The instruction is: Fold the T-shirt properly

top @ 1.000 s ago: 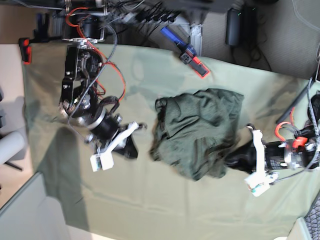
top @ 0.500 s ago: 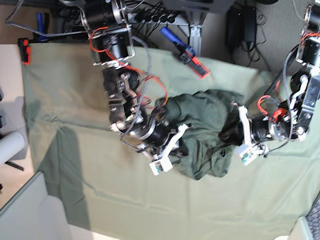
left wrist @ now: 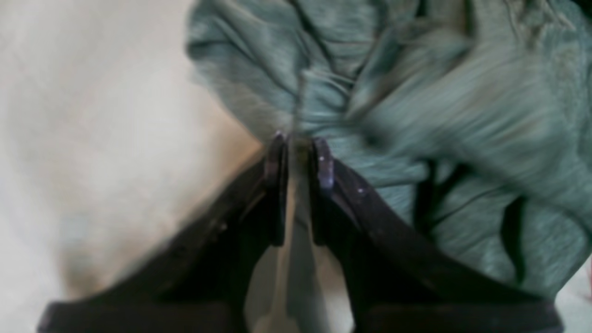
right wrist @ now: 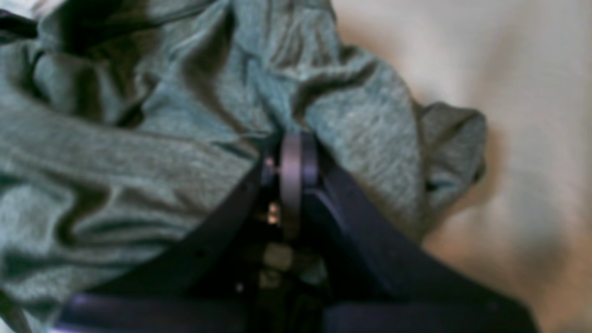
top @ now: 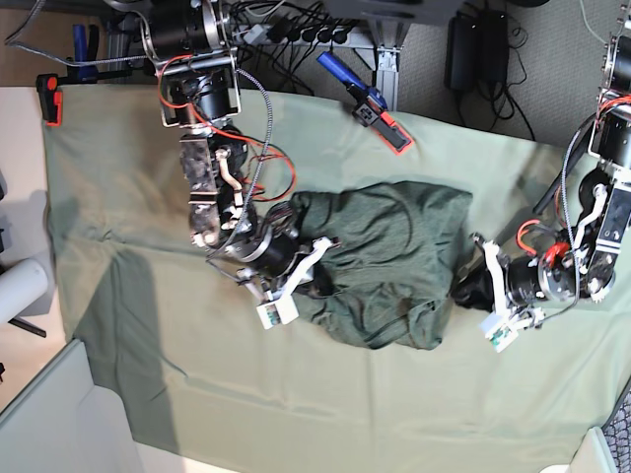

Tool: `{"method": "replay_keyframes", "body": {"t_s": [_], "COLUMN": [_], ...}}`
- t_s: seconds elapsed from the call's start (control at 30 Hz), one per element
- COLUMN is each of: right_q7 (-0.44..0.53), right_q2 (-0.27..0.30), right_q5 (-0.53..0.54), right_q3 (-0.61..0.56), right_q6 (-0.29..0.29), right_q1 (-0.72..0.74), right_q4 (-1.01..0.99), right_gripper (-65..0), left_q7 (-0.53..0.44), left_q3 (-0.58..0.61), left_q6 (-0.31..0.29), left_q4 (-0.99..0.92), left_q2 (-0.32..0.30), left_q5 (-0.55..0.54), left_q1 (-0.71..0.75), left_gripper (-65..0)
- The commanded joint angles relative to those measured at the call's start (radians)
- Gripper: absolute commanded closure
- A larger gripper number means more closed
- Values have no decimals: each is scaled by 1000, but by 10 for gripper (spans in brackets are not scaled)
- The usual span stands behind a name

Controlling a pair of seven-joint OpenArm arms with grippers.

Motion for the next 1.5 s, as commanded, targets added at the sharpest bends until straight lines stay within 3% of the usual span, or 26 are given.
{"method": "replay_keyframes", "body": {"t_s": [0.0,0.17,0.3,0.5,0.67,0.83,1.0,1.13,1.3,1.47], "right_q7": [-22,-24,-66,-196,-220,-250,-285,-317,-360,-392], "right_q2": [11,11,11,11,21,63,130,134,133,129], "right_q5": [-23,21,61,61,62,73,182,249,337,356], "right_q3": [13,22,22,35,120,266,434,601,765,771], "right_q6": [-20,-19,-19,-19,-19,-19,-19,-17,-17,-18], "right_q1": [14,14,14,10,-51,-214,-441,-625,-832,-1034], "right_q4": [8,76,205,436,563,711,856,938,950,911], "right_gripper": [0,0,0,0,0,0,0,0,0,0], "left_q7": [-12,54,125,250,332,375,388,428,442,441], "left_q3": [-8,-35,-127,-315,-419,-596,-822,-956,-1009,-970], "left_q6": [-5,-5,-5,-5,-5,-5,-5,-5,-5,-5], "left_q4": [14,44,122,379,555,706,818,847,846,817], "left_q2": [-8,-8,-9,-9,-40,-41,-39,-24,9,41], "left_q5": [-22,-76,-145,-219,-340,-416,-494,-559,-542,-374], "left_q1": [-37,-61,-42,77,225,424,637,793,993,1187], "left_gripper": [-86,-86,-86,-86,-86,-86,-86,-86,-86,-86]}}
